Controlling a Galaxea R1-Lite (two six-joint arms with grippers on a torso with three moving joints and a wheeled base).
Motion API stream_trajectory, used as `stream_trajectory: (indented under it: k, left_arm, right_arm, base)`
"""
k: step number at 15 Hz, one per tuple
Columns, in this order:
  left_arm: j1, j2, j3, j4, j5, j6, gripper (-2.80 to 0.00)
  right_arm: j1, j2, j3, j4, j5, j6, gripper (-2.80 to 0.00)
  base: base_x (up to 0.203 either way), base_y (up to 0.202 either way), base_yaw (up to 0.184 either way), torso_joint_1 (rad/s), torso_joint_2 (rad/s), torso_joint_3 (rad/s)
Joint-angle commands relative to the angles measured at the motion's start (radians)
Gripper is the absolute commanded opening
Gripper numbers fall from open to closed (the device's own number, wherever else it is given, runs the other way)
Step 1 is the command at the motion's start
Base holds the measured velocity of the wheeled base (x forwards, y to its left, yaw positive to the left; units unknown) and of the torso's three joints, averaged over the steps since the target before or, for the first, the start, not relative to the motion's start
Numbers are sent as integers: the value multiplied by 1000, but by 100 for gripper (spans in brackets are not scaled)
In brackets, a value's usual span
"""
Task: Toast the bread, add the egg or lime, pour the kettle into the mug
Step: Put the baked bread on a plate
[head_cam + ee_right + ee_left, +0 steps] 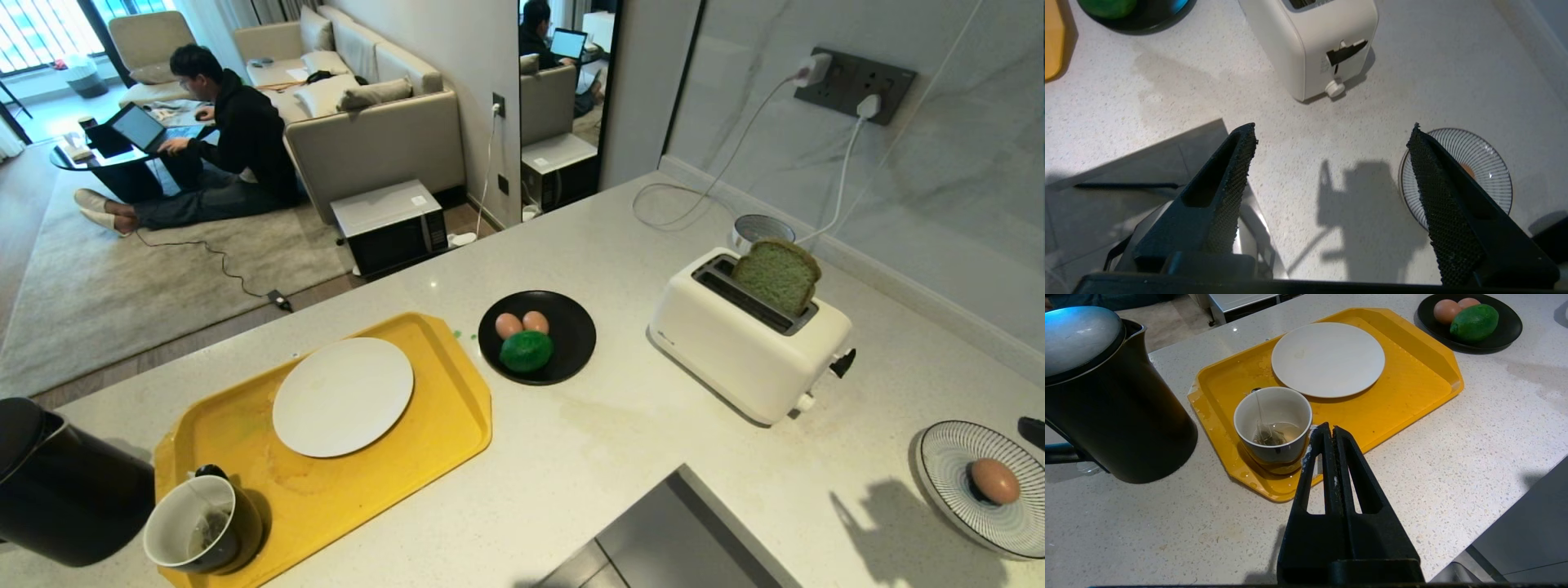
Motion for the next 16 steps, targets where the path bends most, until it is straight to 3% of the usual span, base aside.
stream_trajectory:
  k: [1, 3, 9, 16]
  left_arm:
    - [1, -1, 0, 0, 0, 0, -280]
    - [0, -1, 0, 0, 0, 0, -280]
    - [1, -1, 0, -1, 0, 0, -280]
    - [0, -1, 0, 0, 0, 0, -280]
  right_arm:
    - [6, 21, 144, -295, 1, -12, 0]
    - [12, 52, 189, -383, 0, -17, 0]
    - [30, 185, -95, -61, 6, 32, 0]
    - [57, 458, -304, -35, 5, 36, 0]
  base:
    - [0, 0, 0, 0, 0, 0]
    - [0, 0, 0, 0, 0, 0]
    - [0, 0, 0, 0, 0, 0]
    - [0, 0, 0, 0, 0, 0]
